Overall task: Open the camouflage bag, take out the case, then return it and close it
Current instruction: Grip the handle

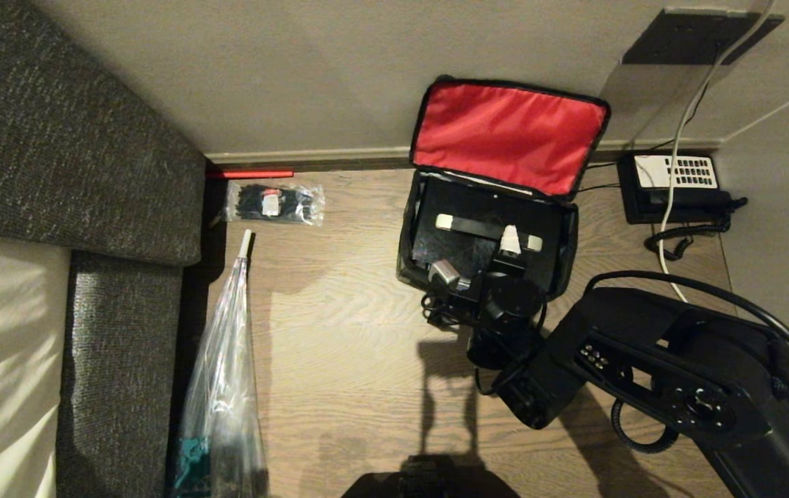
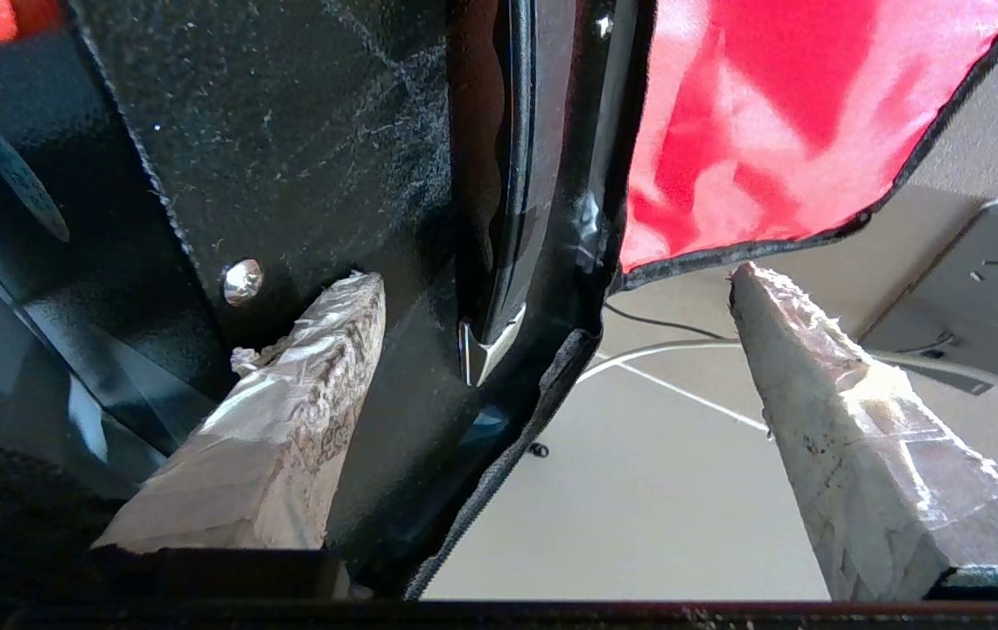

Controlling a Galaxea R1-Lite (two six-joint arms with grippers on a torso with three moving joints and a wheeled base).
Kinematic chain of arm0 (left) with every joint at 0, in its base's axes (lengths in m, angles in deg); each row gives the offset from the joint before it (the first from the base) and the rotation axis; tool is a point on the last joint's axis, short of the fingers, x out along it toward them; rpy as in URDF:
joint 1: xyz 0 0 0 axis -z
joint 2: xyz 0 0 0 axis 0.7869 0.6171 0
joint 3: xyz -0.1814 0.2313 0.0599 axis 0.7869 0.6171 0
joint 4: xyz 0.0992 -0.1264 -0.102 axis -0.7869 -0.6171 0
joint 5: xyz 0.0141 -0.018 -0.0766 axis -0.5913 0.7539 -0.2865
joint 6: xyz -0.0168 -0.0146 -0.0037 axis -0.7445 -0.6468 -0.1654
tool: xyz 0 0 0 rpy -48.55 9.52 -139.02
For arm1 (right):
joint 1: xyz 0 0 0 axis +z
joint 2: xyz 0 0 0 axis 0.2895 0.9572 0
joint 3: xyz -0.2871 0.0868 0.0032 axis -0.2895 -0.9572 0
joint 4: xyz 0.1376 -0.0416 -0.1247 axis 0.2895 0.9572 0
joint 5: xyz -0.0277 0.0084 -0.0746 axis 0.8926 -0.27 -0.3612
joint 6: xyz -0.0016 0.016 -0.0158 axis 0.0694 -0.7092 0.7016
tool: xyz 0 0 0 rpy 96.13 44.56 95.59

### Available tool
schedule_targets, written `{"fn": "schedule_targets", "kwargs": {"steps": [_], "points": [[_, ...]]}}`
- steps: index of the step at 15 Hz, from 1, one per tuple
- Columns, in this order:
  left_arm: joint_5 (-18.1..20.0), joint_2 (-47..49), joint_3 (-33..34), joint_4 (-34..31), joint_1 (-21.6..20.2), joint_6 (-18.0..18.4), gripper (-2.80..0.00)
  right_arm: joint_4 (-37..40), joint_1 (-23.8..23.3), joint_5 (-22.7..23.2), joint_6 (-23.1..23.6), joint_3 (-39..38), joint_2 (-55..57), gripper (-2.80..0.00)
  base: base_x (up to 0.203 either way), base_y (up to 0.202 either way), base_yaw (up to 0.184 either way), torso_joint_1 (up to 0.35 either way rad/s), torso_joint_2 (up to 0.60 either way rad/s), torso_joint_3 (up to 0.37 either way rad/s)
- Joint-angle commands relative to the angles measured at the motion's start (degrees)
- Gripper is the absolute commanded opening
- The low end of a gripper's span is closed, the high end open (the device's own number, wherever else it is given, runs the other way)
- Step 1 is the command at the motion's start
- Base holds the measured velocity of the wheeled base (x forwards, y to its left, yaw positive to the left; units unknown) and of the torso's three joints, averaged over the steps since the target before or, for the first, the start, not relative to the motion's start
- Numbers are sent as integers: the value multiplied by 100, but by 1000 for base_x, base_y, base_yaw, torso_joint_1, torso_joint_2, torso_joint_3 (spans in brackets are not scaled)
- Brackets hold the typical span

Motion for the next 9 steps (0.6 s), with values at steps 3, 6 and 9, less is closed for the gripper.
{"fn": "schedule_targets", "kwargs": {"steps": [3, 6, 9], "points": [[-11, -2, -4, 0, -1, -23, -280, 5, -1, -11, 209, 6, -68, 0, 0, 0, 0, 0, 0, 0], [-11, -2, 4, 0, -1, -23, -280, 5, -16, -11, 320, 17, -241, 0, 0, 0, 0, 0, 0, 0], [-11, -2, -4, 0, -1, -23, -280, 5, -31, 36, 359, 75, -306, 0, 0, 0, 0, 0, 0, 0]]}}
